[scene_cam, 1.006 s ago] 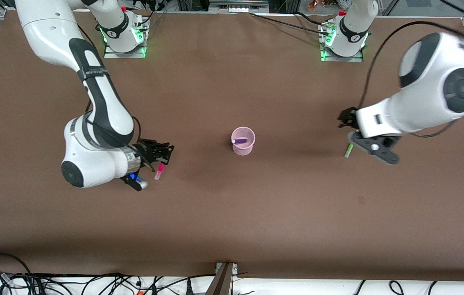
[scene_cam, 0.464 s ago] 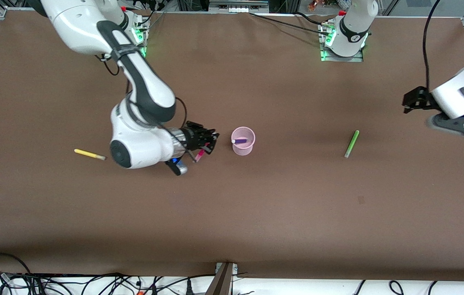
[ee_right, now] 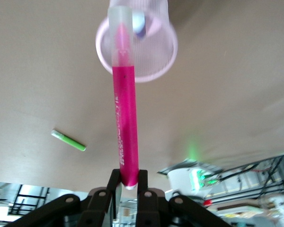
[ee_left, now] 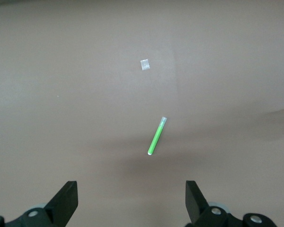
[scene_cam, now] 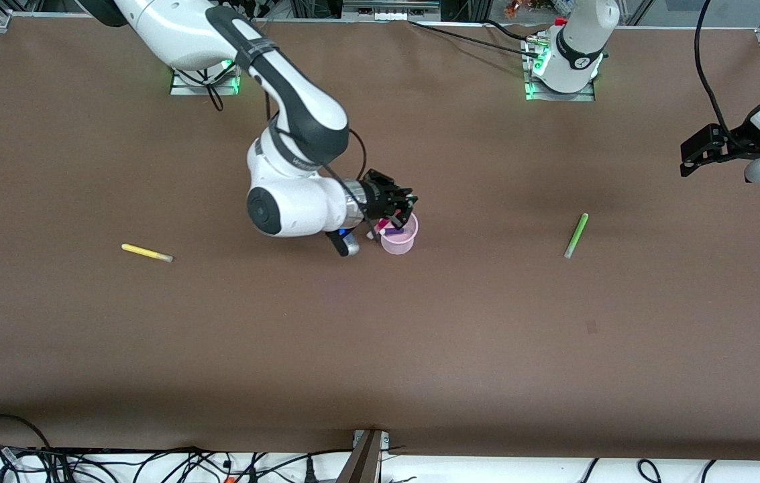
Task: Organize pens into pink holder with both arms
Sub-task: 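Move the pink marker with the right gripper over the pink cup, then lower the pink marker into the cup and open the right gripper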
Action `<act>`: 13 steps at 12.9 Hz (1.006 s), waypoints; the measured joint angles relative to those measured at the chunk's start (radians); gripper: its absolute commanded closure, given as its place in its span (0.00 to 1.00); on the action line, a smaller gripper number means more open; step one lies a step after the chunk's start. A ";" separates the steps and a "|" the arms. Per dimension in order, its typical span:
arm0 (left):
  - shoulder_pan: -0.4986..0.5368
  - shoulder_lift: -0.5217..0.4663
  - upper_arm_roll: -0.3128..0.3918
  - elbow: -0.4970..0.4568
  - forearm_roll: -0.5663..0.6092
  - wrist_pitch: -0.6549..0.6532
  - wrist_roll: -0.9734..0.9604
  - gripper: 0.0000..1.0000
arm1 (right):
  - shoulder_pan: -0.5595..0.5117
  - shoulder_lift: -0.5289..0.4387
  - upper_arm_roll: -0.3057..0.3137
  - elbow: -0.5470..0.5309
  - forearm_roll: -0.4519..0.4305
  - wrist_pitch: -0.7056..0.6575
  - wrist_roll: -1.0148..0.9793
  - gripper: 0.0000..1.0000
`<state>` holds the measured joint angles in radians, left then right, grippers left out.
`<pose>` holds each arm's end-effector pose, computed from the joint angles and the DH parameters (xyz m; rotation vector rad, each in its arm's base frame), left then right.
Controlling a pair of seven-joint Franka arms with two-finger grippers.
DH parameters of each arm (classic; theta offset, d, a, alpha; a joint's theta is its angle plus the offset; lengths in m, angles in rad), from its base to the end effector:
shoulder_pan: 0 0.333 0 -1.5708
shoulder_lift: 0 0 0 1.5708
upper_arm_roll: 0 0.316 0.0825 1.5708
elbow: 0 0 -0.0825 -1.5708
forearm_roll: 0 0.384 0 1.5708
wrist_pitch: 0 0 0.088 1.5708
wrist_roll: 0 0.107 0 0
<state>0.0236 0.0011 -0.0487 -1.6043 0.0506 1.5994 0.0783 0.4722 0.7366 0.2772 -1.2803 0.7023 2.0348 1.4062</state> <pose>0.5568 -0.0087 0.6107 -3.0870 0.1622 0.0113 0.5625 0.4988 0.3481 -2.2167 1.2878 0.9493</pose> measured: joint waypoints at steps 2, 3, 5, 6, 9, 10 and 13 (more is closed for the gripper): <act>0.000 0.005 0.006 -0.004 -0.001 0.010 0.000 0.00 | 0.031 0.001 0.000 -0.001 0.019 0.039 0.078 0.96; 0.000 0.006 0.007 -0.004 -0.001 0.010 0.000 0.00 | 0.033 0.001 0.000 -0.002 0.055 0.043 0.089 0.96; 0.000 0.006 0.007 -0.004 -0.002 0.012 -0.001 0.00 | 0.030 0.005 -0.005 -0.002 0.113 0.061 0.089 0.95; 0.000 0.007 0.007 -0.004 -0.002 0.014 -0.006 0.00 | 0.028 0.009 -0.006 -0.004 0.117 0.069 0.089 0.95; -0.001 0.017 0.007 0.003 -0.002 0.028 -0.009 0.00 | 0.032 0.036 -0.006 -0.006 0.117 0.099 0.086 0.94; -0.001 0.021 0.007 0.006 -0.002 0.030 -0.009 0.00 | 0.036 0.047 -0.005 -0.007 0.117 0.114 0.082 0.94; -0.001 0.025 0.007 0.010 -0.002 0.033 -0.009 0.00 | 0.050 0.066 -0.005 -0.007 0.117 0.159 0.070 0.94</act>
<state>0.0224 0.0261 -0.0421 -1.5947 0.0484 1.6327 0.0697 0.5225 0.8027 0.2720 -1.2876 0.8194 2.1934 1.4758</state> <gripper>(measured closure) 0.000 0.828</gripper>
